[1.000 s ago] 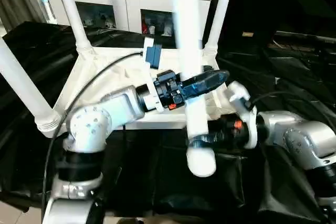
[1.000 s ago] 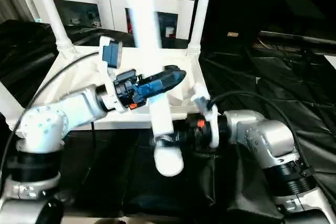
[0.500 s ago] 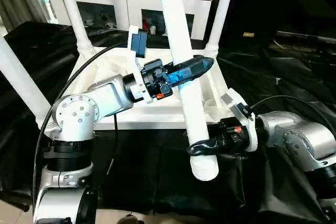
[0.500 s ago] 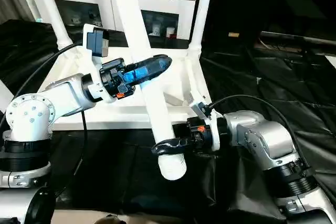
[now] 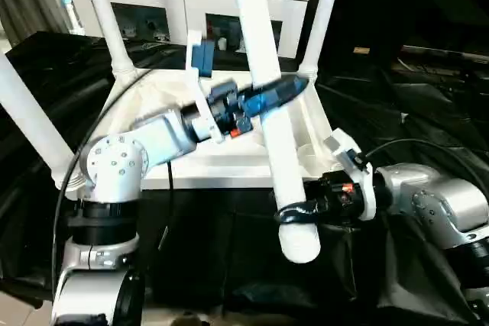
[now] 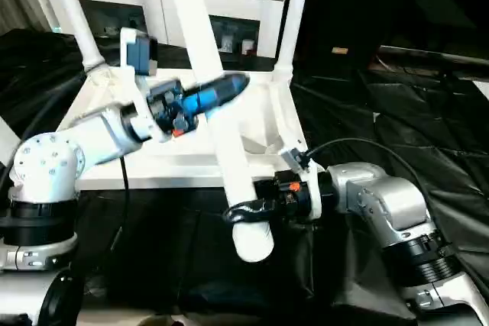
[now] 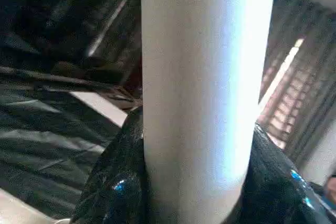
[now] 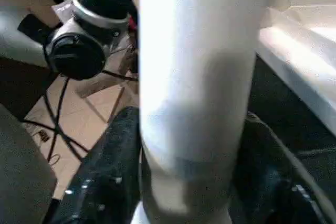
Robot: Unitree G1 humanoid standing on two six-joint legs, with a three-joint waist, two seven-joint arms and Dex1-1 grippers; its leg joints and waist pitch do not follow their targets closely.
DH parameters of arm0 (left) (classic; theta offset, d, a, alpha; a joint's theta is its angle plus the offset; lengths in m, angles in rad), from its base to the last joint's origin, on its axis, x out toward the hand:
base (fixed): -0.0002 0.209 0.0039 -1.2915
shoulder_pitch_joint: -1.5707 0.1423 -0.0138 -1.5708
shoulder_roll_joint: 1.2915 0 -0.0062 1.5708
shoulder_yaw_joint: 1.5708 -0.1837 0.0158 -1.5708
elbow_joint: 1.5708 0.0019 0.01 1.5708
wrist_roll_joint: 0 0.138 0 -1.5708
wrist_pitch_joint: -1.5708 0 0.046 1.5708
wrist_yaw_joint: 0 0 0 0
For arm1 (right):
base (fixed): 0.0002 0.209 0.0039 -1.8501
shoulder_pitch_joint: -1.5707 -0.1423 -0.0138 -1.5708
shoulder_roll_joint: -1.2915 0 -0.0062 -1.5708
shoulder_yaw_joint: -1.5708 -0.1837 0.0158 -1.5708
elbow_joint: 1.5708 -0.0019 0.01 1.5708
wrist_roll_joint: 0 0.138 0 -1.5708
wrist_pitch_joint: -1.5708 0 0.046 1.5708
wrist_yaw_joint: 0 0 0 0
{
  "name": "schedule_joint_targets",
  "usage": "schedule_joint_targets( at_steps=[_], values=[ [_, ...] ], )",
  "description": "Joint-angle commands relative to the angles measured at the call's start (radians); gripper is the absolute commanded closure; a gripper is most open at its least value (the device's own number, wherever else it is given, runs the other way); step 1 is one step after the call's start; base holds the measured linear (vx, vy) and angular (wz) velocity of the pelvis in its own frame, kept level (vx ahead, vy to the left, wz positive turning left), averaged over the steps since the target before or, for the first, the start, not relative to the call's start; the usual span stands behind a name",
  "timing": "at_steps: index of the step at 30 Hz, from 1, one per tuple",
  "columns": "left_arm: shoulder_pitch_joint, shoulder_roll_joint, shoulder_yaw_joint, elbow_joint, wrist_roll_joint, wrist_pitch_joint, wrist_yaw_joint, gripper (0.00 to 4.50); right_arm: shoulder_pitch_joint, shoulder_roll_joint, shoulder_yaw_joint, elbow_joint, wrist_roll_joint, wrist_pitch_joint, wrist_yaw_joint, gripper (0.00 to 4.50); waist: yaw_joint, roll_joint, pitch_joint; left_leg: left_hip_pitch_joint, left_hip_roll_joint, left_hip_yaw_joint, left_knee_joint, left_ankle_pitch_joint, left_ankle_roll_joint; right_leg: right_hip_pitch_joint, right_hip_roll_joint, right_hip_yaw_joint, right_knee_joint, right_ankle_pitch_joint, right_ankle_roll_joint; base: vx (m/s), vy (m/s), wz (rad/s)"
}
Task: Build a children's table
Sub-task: Move to table
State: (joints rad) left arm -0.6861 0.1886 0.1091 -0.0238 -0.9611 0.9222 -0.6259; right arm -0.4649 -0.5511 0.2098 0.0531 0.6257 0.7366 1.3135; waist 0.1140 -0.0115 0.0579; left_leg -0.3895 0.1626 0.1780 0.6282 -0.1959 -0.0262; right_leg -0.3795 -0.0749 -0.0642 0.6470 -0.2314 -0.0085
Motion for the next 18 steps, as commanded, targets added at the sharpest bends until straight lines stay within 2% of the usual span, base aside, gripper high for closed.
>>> schedule_joint_targets(
  at_steps=[1, 2, 6, 8, 11, 13, 14, 16, 18],
  values=[
    [-0.014, 0.015, -0.024, 0.0, 0.062, -0.031, 0.017, 2.77, -0.031, 0.011, -0.036, -0.012, 0.014, -0.012, -0.019, 1.93, 0.001, 0.004, -0.068, 0.022, 0.071, -0.03, -0.079, -0.094, 0.009, 0.049, -0.083, 0.053, -0.074, -0.003, -0.263, 0.0, 0.0, 0.0],
    [-0.014, 0.015, -0.024, 0.0, 0.062, -0.031, 0.017, 2.79, -0.031, 0.011, -0.036, -0.012, 0.014, -0.012, -0.019, 1.65, 0.001, 0.004, -0.068, 0.022, 0.071, -0.031, -0.079, -0.094, 0.008, 0.049, -0.083, 0.053, -0.074, -0.006, -0.262, 0.0, 0.0, 0.0],
    [-0.036, 0.018, -0.034, 0.017, 0.101, -0.066, 0.017, 2.8, -0.033, 0.014, -0.033, -0.027, 0.004, -0.03, -0.02, 1.49, 0.001, 0.007, -0.069, 0.023, 0.071, -0.03, -0.079, -0.1, 0.002, 0.049, -0.083, 0.053, -0.073, 0.002, -0.261, 0.0, 0.0, 0.0],
    [-0.045, 0.024, -0.035, 0.022, 0.107, -0.076, 0.014, 2.8, -0.034, 0.021, -0.034, -0.025, -0.013, -0.05, -0.033, 1.12, 0.002, 0.007, -0.069, 0.023, 0.07, -0.03, -0.079, -0.1, 0.001, 0.048, -0.083, 0.053, -0.073, 0.006, -0.264, 0.0, 0.0, 0.0],
    [-0.059, 0.03, -0.034, 0.03, 0.118, -0.083, 0.016, 2.8, -0.04, 0.035, -0.041, -0.016, -0.029, -0.067, -0.06, 1.06, 0.001, 0.008, -0.069, 0.023, 0.07, -0.031, -0.079, -0.096, 0.0, 0.048, -0.082, 0.053, -0.071, 0.017, -0.263, 0.0, 0.0, 0.0],
    [-0.077, 0.049, -0.059, 0.034, 0.161, -0.091, 0.022, 2.8, -0.064, 0.068, -0.052, 0.009, -0.074, -0.088, -0.168, 1.03, -0.001, 0.01, -0.07, 0.023, 0.07, -0.032, -0.08, -0.092, -0.006, 0.047, -0.083, 0.052, -0.07, 0.019, -0.26, 0.0, 0.0, 0.0],
    [-0.08, 0.05, -0.062, 0.034, 0.166, -0.091, 0.024, 2.8, -0.07, 0.076, -0.055, 0.015, -0.081, -0.086, -0.192, 1.03, -0.006, 0.009, -0.069, 0.023, 0.067, -0.031, -0.081, -0.096, -0.011, 0.046, -0.08, 0.052, -0.07, 0.005, -0.255, 0.0, 0.0, 0.0],
    [-0.084, 0.06, -0.082, 0.025, 0.19, -0.102, 0.014, 2.8, -0.084, 0.112, -0.075, 0.032, -0.088, -0.077, -0.268, 1.03, -0.005, 0.005, -0.068, 0.023, 0.069, -0.03, -0.082, -0.1, -0.015, 0.047, -0.084, 0.054, -0.073, -0.02, -0.253, 0.0, 0.0, 0.0],
    [-0.084, 0.063, -0.087, 0.022, 0.194, -0.103, 0.009, 2.8, -0.086, 0.12, -0.077, 0.031, -0.091, -0.076, -0.283, 1.03, -0.003, 0.008, -0.069, 0.025, 0.069, -0.03, -0.082, -0.095, -0.018, 0.046, -0.083, 0.053, -0.071, -0.014, -0.252, 0.0, 0.0, 0.0]
  ],
)
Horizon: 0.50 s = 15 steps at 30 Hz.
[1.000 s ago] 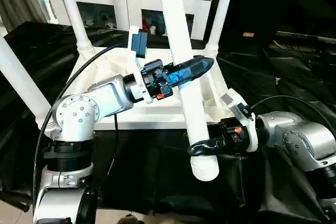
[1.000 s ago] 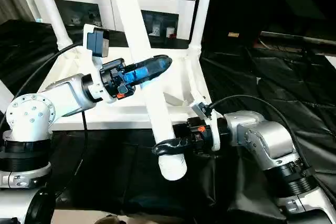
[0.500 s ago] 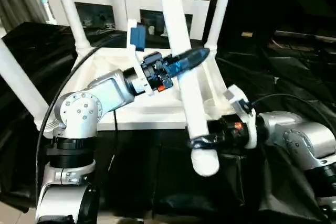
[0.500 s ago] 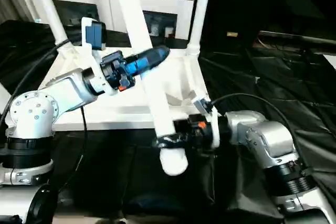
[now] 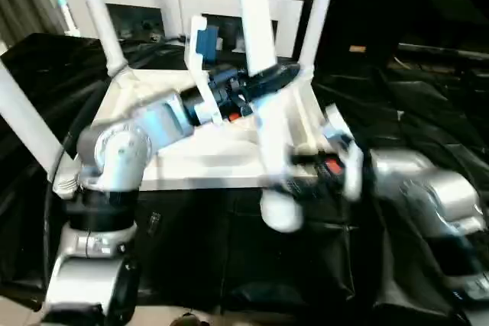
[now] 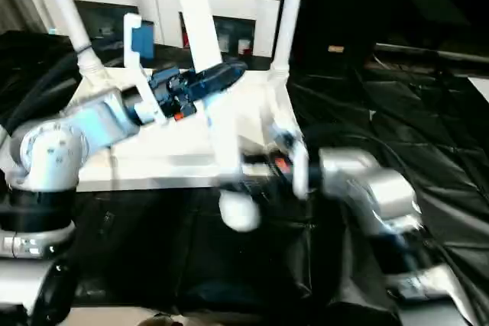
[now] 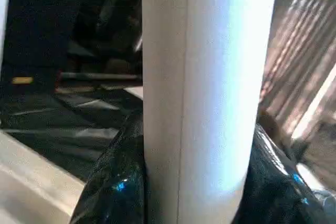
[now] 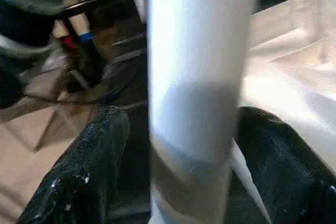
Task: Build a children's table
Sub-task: Move to table
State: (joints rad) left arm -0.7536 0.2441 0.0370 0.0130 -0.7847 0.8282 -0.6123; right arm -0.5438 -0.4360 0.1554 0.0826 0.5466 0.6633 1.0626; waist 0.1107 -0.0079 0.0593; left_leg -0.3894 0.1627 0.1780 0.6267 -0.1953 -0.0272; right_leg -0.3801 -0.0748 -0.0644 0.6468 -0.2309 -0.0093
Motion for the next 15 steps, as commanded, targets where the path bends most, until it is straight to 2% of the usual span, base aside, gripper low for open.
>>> schedule_joint_targets(
  at_steps=[1, 5, 7, 8, 11, 15],
  values=[
    [-0.017, 0.011, -0.022, -0.018, 0.023, -0.013, -0.01, 2.8, -0.008, 0.016, -0.025, -0.002, -0.017, 0.001, -0.051, 1.03, 0.001, 0.009, -0.07, 0.025, 0.07, -0.03, -0.081, -0.085, -0.018, 0.045, -0.082, 0.054, -0.069, 0.007, -0.25, 0.0, 0.0, 0.0],
    [-0.016, 0.02, -0.038, -0.018, 0.036, -0.021, -0.022, 2.8, -0.004, 0.032, -0.017, -0.016, -0.027, 0.007, -0.069, 1.03, 0.002, 0.011, -0.073, 0.024, 0.068, -0.029, -0.079, -0.073, -0.015, 0.047, -0.081, 0.052, -0.065, 0.062, -0.258, 0.0, 0.0, 0.0],
    [-0.019, 0.022, -0.042, -0.018, 0.043, -0.021, -0.03, 2.8, -0.002, 0.033, -0.009, -0.02, -0.032, 0.012, -0.078, 1.03, 0.001, 0.01, -0.071, 0.023, 0.068, -0.029, -0.081, -0.087, -0.019, 0.048, -0.081, 0.053, -0.066, 0.048, -0.255, 0.0, 0.0, 0.0],
    [-0.022, 0.022, -0.043, -0.018, 0.051, -0.024, -0.036, 2.8, -0.003, 0.033, -0.005, -0.018, -0.035, 0.027, -0.091, 1.03, 0.001, 0.006, -0.07, 0.023, 0.068, -0.029, -0.082, -0.095, -0.022, 0.049, -0.082, 0.053, -0.068, 0.033, -0.252, 0.0, 0.0, 0.0],
    [-0.027, 0.025, -0.046, -0.017, 0.057, -0.03, -0.043, 2.8, -0.006, 0.034, 0.0, -0.014, -0.035, 0.057, -0.11, 1.03, 0.001, 0.008, -0.068, 0.024, 0.069, -0.029, -0.084, -0.111, -0.029, 0.047, -0.083, 0.054, -0.071, -0.002, -0.247, 0.0, 0.0, 0.0],
    [-0.033, 0.035, -0.053, -0.017, 0.064, -0.037, -0.061, 2.8, -0.003, 0.024, 0.028, -0.015, -0.031, 0.113, -0.099, 1.03, 0.002, 0.008, -0.069, 0.024, 0.069, -0.03, -0.084, -0.097, -0.028, 0.048, -0.082, 0.054, -0.069, 0.014, -0.245, 0.0, 0.0, 0.0]
  ],
)
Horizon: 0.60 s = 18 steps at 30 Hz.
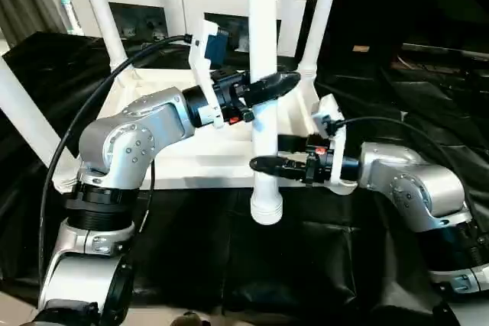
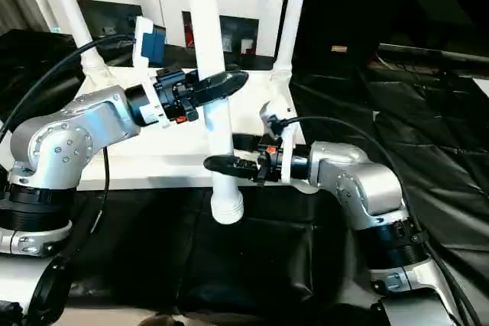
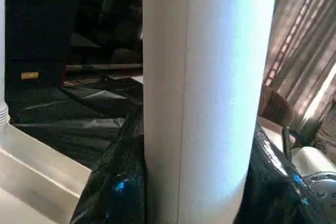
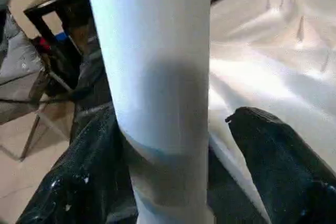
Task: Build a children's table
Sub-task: Move to table
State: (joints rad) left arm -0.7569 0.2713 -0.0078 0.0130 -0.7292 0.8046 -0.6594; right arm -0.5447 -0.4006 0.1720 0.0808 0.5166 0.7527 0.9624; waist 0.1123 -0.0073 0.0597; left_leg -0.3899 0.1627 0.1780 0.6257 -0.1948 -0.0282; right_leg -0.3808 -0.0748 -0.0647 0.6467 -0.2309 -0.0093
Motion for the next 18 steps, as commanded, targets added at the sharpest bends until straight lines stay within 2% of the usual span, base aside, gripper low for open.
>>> schedule_joint_targets(
  at_steps=[1, 11, 18],
  values=[
    [-0.031, 0.009, -0.009, -0.016, 0.011, -0.015, -0.019, 2.8, 0.003, -0.015, 0.02, -0.021, 0.001, 0.033, 0.014, 1.03, -0.001, 0.007, -0.07, 0.023, 0.068, -0.029, -0.082, -0.095, -0.026, 0.049, -0.083, 0.054, -0.068, 0.023, -0.247, 0.0, 0.0, 0.0],
    [-0.029, 0.009, -0.023, -0.02, 0.02, -0.015, -0.043, 2.8, 0.01, -0.011, 0.05, -0.023, -0.018, 0.024, 0.022, 1.03, 0.0, 0.005, -0.068, 0.024, 0.069, -0.029, -0.084, -0.106, -0.034, 0.047, -0.085, 0.055, -0.07, 0.002, -0.244, 0.0, 0.0, 0.0],
    [-0.031, 0.003, -0.022, -0.018, 0.023, -0.015, -0.054, 2.8, 0.007, -0.002, 0.07, -0.007, -0.043, 0.007, 0.022, 1.03, 0.0, 0.003, -0.069, 0.023, 0.069, -0.029, -0.083, -0.094, -0.028, 0.047, -0.085, 0.056, -0.069, 0.008, -0.243, 0.0, 0.0, 0.0]
  ],
)
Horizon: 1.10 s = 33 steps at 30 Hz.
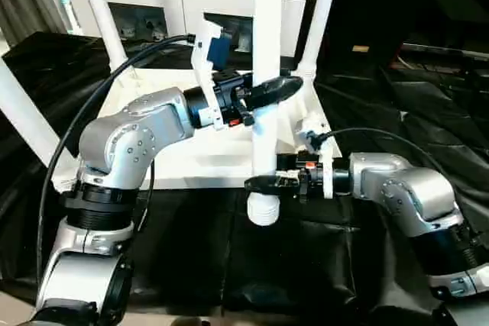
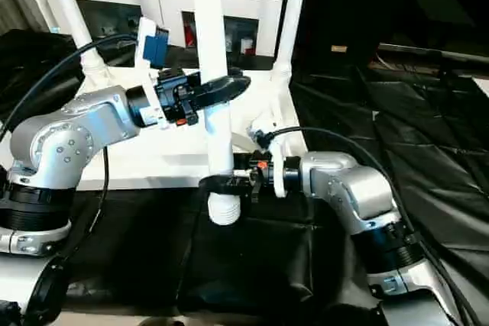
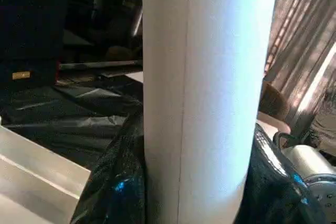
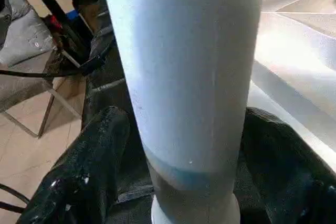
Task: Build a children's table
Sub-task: Move to table
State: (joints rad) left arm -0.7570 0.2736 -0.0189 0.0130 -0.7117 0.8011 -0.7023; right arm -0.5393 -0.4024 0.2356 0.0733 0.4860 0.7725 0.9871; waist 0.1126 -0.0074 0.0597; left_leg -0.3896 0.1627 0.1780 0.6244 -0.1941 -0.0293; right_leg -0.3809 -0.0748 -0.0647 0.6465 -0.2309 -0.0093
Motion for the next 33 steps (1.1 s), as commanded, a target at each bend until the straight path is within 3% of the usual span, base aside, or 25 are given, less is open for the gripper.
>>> schedule_joint_targets(
  at_steps=[1, 5, 13, 24, 28, 30, 33],
  values=[
    [-0.031, 0.0, -0.01, -0.018, 0.007, -0.011, -0.012, 2.8, 0.002, 0.0, 0.007, 0.001, -0.014, -0.013, -0.002, 1.03, 0.0, 0.004, -0.068, 0.022, 0.069, -0.029, -0.082, -0.095, -0.027, 0.047, -0.084, 0.055, -0.07, 0.006, -0.242, 0.0, 0.0, 0.0],
    [-0.035, -0.007, 0.0, -0.014, 0.002, -0.009, -0.011, 2.8, 0.005, 0.008, 0.011, 0.004, -0.019, -0.019, -0.001, 1.03, 0.0, 0.003, -0.068, 0.023, 0.07, -0.029, -0.083, -0.104, -0.029, 0.048, -0.085, 0.055, -0.07, -0.005, -0.242, 0.0, 0.0, 0.0],
    [-0.037, -0.016, 0.015, -0.019, -0.011, 0.0, -0.008, 2.8, 0.004, 0.023, 0.006, 0.021, -0.021, -0.031, -0.001, 1.82, 0.0, 0.002, -0.068, 0.023, 0.07, -0.028, -0.083, -0.101, -0.024, 0.046, -0.085, 0.056, -0.07, 0.0, -0.244, 0.0, 0.0, 0.0],
    [-0.048, -0.017, 0.033, -0.001, -0.009, -0.006, -0.002, 2.8, 0.02, 0.02, 0.016, 0.016, -0.031, -0.034, 0.01, 2.55, 0.0, 0.003, -0.068, 0.023, 0.07, -0.028, -0.083, -0.107, -0.025, 0.046, -0.085, 0.056, -0.071, -0.01, -0.239, 0.0, 0.0, 0.0],
    [-0.054, -0.015, 0.043, 0.006, -0.011, -0.007, 0.001, 2.8, 0.024, 0.02, 0.023, 0.019, -0.062, -0.085, 0.004, 2.6, 0.0, 0.002, -0.068, 0.022, 0.069, -0.028, -0.083, -0.105, -0.028, 0.047, -0.085, 0.056, -0.071, -0.002, -0.239, 0.0, 0.0, 0.0],
    [-0.056, -0.014, 0.047, 0.008, -0.012, -0.007, 0.001, 2.8, 0.02, 0.031, 0.013, 0.035, -0.069, -0.097, -0.015, 2.06, 0.0, 0.004, -0.068, 0.023, 0.069, -0.029, -0.083, -0.109, -0.029, 0.046, -0.086, 0.056, -0.071, -0.008, -0.238, 0.0, 0.0, 0.0],
    [-0.057, -0.012, 0.05, 0.01, -0.013, -0.006, 0.0, 2.8, 0.014, 0.036, 0.007, 0.051, -0.076, -0.101, -0.034, 1.84, -0.002, 0.004, -0.068, 0.024, 0.069, -0.029, -0.083, -0.106, -0.029, 0.046, -0.085, 0.055, -0.071, -0.003, -0.247, 0.0, 0.0, 0.0]
  ],
)
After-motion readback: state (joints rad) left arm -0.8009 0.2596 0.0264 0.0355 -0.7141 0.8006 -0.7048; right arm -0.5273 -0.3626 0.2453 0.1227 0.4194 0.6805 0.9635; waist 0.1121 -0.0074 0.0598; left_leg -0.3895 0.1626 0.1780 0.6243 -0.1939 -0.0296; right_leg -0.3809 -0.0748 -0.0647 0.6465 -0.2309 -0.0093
